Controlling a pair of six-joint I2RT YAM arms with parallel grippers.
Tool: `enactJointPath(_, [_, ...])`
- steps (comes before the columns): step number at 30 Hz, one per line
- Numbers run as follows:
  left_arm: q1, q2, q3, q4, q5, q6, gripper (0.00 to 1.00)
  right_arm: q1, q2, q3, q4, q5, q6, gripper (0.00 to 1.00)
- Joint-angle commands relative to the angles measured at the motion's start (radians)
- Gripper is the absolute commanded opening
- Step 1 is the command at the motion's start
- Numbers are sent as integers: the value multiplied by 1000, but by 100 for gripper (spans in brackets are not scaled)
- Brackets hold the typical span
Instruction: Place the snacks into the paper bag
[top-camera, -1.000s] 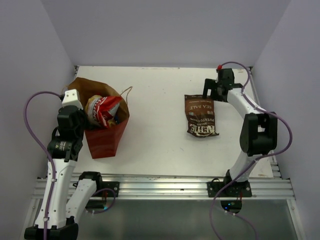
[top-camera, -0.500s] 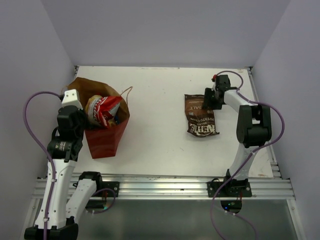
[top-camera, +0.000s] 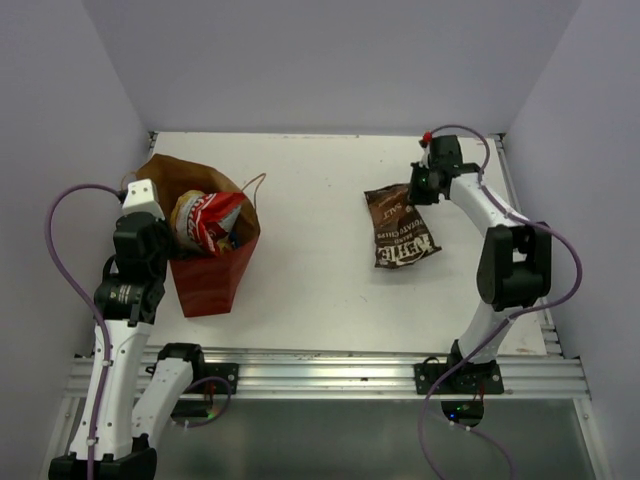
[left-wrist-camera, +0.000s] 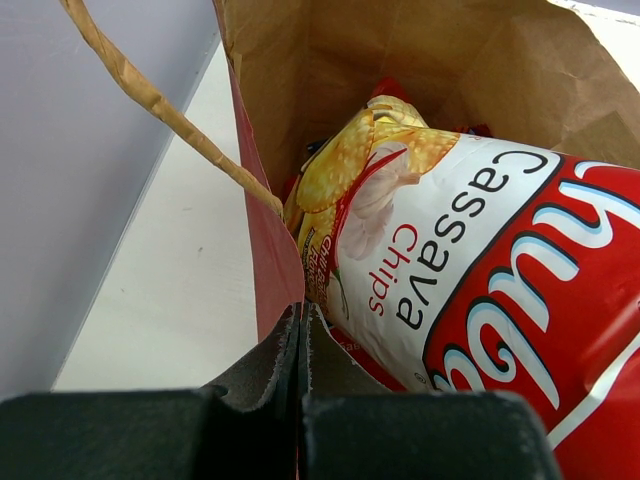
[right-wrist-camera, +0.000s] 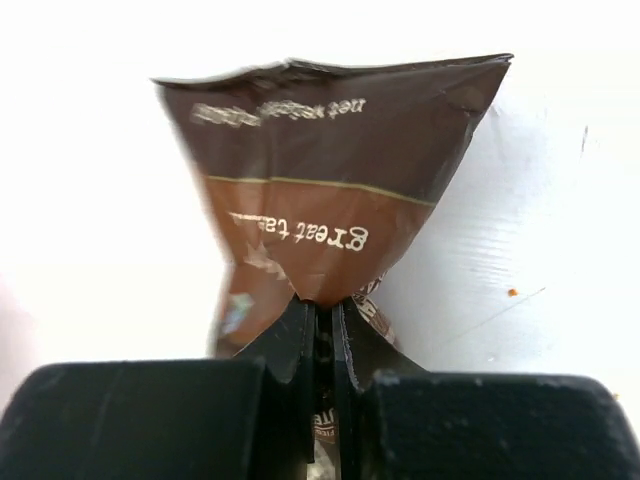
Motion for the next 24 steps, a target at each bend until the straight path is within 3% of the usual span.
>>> enactJointPath(1, [-5,-13,15,56,-3,11,0,140,-191,219,19,-2,46,0])
enactJointPath(4, [-5,-13,14,57,1,9,0,275,-216,357,67,29,74,0])
enactJointPath(9, [-5,-14,14,57,5,11,0,442,-177,524,324,-50,151,0])
enactJointPath(17, [-5,-16,12,60,5,11,0,645,100,801,663,-78,168,0])
enactJointPath(21, [-5,-20,12,60,2,11,0,729,296,1100,702,-83,186,0])
enactJointPath(24, [-5,-25,12,60,1,12,0,769,404,1186,768,-97,217,0])
